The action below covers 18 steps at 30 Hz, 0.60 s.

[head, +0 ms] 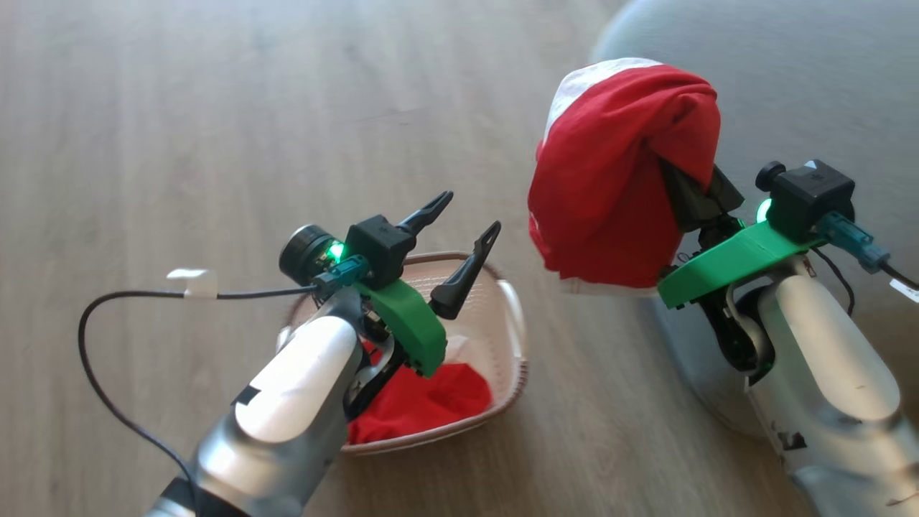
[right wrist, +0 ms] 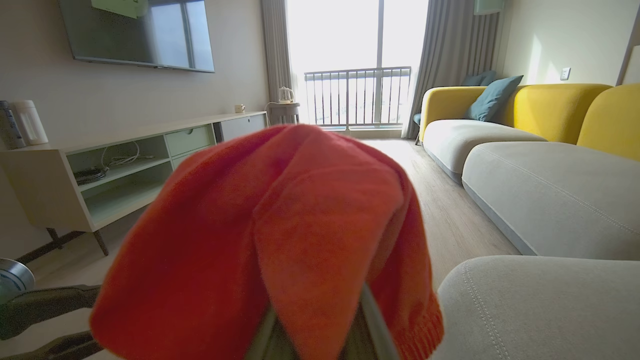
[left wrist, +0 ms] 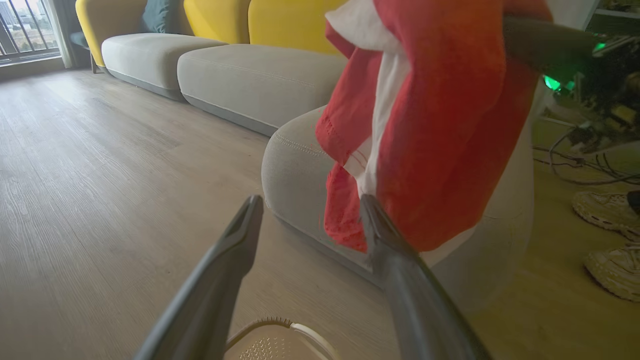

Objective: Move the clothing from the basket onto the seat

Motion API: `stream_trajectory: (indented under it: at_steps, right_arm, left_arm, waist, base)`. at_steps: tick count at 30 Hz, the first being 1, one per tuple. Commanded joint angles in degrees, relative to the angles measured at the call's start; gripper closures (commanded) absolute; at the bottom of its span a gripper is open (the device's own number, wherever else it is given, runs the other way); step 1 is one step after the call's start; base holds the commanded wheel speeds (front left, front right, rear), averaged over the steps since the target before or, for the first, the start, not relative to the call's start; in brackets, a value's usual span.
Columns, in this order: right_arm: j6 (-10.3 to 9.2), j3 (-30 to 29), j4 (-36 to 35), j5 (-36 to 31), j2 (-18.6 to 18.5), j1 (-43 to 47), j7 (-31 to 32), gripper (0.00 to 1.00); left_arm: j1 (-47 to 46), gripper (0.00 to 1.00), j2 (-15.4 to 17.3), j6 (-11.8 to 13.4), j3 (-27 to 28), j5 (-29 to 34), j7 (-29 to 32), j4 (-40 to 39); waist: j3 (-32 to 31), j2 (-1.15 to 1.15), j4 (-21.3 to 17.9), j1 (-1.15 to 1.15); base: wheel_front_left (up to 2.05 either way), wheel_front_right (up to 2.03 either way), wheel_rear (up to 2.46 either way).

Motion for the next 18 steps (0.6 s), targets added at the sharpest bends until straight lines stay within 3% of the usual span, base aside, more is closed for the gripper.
stream_trajectory:
  at_steps: [1, 12, 18]
  right_arm:
    - [-0.01, 0.4, -2.4, -0.2, 0.4, -0.4, -0.4, 1.0]
    - [-0.01, -1.0, -4.5, 1.1, 1.2, 2.4, -0.4, 1.0]
    - [-0.01, -5.1, -7.1, 0.2, -0.2, 5.2, -0.4, 1.0]
  left_arm:
    - [-1.7, 0.0, 1.0, 0.0, 1.9, -0.4, -0.3, -1.8]
    - [0.5, 0.0, 2.1, -0.1, 2.2, -1.2, -0.3, -3.0]
    - [-0.2, 0.0, 1.7, -0.1, 1.1, -0.8, -0.3, -4.5]
  waist:
    - [-0.4, 0.0, -4.2, 0.0]
    - [-2.1, 0.0, -16.6, 0.0]
    - [-0.3, 0.0, -17.5, 0.0]
  base:
    - [0.0, 0.0, 0.0]
    - [0.0, 0.0, 0.0]
    - [0.0, 0.0, 0.0]
